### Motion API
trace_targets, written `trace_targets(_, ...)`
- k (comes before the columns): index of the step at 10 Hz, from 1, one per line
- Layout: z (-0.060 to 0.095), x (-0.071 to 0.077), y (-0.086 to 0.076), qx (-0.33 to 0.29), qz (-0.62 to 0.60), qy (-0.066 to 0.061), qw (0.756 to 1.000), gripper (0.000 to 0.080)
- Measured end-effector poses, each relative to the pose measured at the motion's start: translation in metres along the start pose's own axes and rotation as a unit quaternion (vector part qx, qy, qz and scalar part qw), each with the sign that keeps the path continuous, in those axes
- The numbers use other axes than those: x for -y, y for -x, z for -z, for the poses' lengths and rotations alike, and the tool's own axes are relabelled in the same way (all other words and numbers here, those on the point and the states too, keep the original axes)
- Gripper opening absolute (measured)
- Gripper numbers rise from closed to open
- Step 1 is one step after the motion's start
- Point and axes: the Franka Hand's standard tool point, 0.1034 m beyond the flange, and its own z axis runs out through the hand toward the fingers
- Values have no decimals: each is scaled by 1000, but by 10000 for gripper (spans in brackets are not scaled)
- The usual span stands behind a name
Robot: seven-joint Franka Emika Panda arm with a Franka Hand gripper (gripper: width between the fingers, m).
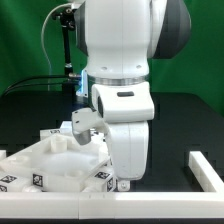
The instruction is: Assemble one leg
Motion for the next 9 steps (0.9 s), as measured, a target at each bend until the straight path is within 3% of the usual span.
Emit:
trace_targets(1, 2, 17, -13, 8, -80, -9, 997, 649)
trace_targets(4, 0, 16, -10, 10, -42, -11, 999, 649)
trace_targets(6, 7, 7, 9, 4, 26, 29, 999, 649)
trace_targets(7, 5, 9, 6, 4, 5, 23, 1000, 649)
trace_targets(9, 6, 8, 7, 3, 0, 25, 1000, 649)
